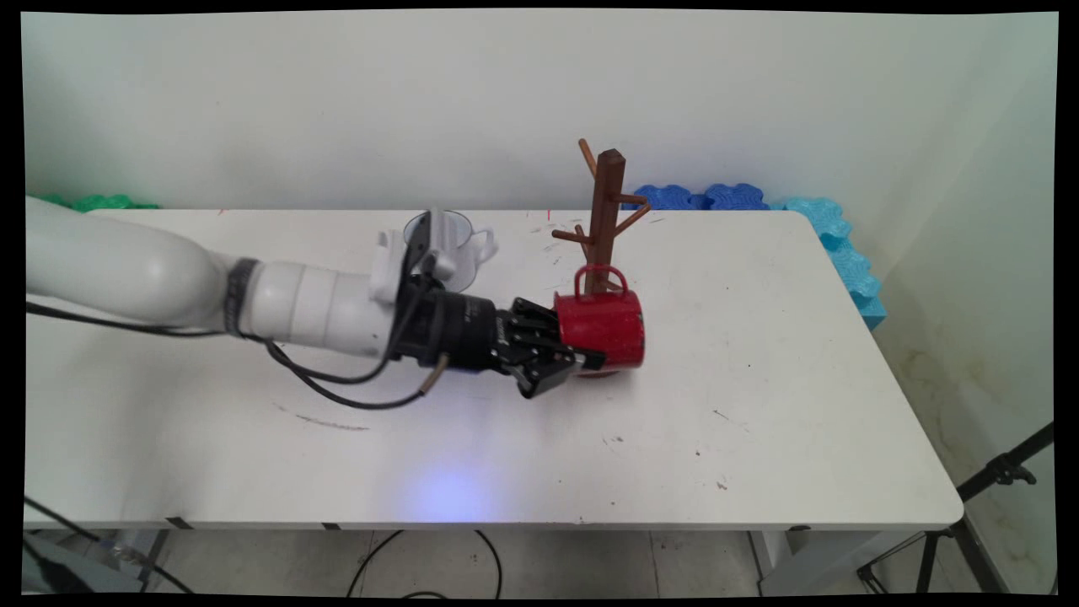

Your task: Place the picked object on the table

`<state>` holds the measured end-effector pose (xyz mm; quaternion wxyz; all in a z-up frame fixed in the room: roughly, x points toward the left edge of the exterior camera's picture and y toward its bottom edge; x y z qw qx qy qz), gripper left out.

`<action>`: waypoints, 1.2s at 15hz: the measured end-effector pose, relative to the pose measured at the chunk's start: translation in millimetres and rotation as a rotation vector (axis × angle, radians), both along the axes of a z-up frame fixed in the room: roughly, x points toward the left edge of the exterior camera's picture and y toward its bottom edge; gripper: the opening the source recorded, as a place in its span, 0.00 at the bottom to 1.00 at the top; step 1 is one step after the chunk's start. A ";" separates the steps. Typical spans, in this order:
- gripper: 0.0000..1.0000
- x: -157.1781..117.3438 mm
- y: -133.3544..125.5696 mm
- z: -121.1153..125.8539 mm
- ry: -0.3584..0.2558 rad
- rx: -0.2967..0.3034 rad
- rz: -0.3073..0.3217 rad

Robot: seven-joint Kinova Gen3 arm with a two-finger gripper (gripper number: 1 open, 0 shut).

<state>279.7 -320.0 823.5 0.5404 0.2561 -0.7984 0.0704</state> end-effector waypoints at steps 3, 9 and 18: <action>0.00 12.0 -0.5 20.2 -0.062 0.010 -0.004; 0.00 26.8 -3.4 60.4 -0.217 0.036 -0.051; 0.00 69.8 -18.0 102.3 -0.537 0.174 -0.041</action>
